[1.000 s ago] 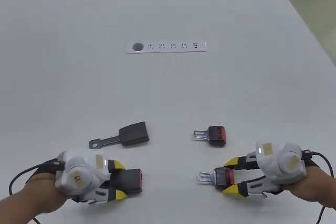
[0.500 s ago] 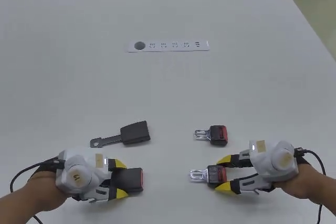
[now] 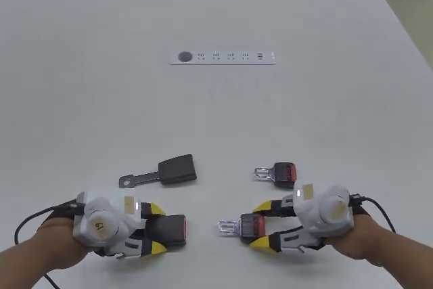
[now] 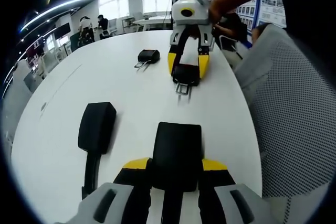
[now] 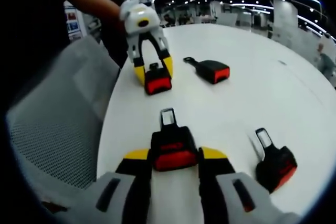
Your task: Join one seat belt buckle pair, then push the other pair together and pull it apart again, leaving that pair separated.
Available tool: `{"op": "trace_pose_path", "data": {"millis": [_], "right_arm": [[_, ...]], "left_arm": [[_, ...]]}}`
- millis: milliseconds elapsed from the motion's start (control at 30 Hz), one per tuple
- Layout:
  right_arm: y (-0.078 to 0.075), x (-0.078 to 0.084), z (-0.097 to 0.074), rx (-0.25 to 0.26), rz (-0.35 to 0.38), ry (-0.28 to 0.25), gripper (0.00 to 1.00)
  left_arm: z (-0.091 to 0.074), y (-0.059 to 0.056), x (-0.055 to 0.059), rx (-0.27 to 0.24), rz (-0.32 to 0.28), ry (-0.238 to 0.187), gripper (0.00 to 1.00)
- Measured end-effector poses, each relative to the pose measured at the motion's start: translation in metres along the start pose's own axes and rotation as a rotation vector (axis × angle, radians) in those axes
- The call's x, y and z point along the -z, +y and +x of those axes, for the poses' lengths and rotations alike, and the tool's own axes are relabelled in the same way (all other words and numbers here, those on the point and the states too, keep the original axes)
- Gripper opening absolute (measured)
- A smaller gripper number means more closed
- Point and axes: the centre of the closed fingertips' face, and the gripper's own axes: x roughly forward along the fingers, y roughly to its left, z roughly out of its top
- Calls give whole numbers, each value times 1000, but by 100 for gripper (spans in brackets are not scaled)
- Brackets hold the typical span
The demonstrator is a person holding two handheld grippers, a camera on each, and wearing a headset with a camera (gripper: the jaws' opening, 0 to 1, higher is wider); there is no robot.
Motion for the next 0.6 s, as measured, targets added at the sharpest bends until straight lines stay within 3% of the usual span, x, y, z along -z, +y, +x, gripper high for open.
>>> {"op": "trace_pose_path", "data": {"millis": [600], "right_arm": [[7,-33,40,-29,-36,-18,35]], "left_arm": [[1,2,4,8,15,19,35]]}}
